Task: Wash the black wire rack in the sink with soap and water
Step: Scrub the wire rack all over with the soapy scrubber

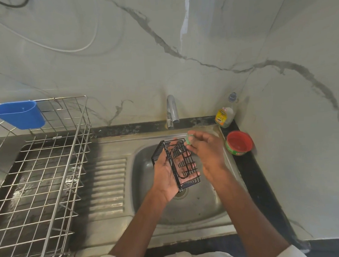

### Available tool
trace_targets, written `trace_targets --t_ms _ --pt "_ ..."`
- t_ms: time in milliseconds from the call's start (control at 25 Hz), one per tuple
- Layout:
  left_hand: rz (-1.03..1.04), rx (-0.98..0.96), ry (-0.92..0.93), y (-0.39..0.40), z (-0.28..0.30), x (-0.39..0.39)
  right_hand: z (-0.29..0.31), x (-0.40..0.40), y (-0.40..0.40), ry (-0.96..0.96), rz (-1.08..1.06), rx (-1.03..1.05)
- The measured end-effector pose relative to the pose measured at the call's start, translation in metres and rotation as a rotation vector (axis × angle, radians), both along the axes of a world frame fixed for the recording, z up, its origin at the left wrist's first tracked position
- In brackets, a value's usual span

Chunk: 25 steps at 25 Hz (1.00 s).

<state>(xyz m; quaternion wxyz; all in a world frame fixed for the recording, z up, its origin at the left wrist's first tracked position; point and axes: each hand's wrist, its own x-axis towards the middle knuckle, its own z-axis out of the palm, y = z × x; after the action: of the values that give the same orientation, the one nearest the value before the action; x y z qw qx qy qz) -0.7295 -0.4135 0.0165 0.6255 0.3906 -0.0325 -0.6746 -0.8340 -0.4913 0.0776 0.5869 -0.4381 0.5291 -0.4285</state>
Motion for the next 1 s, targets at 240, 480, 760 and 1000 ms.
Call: trace_targets --t_ms 240,480,760,1000 --pt "-0.040 -0.001 -0.048 0.001 0.005 -0.004 -0.008 0.004 0.001 -0.013 0.070 0.061" --pt "-0.055 0.003 -0.091 0.004 0.009 -0.007 -0.007 0.007 -0.003 0.364 0.123 -0.220" --pt "-0.098 0.011 -0.108 0.004 0.013 -0.011 -0.002 0.005 0.002 0.857 0.242 -0.397" --pt "-0.096 0.004 -0.146 0.005 0.015 -0.016 0.003 0.016 0.000 0.570 0.122 -0.304"
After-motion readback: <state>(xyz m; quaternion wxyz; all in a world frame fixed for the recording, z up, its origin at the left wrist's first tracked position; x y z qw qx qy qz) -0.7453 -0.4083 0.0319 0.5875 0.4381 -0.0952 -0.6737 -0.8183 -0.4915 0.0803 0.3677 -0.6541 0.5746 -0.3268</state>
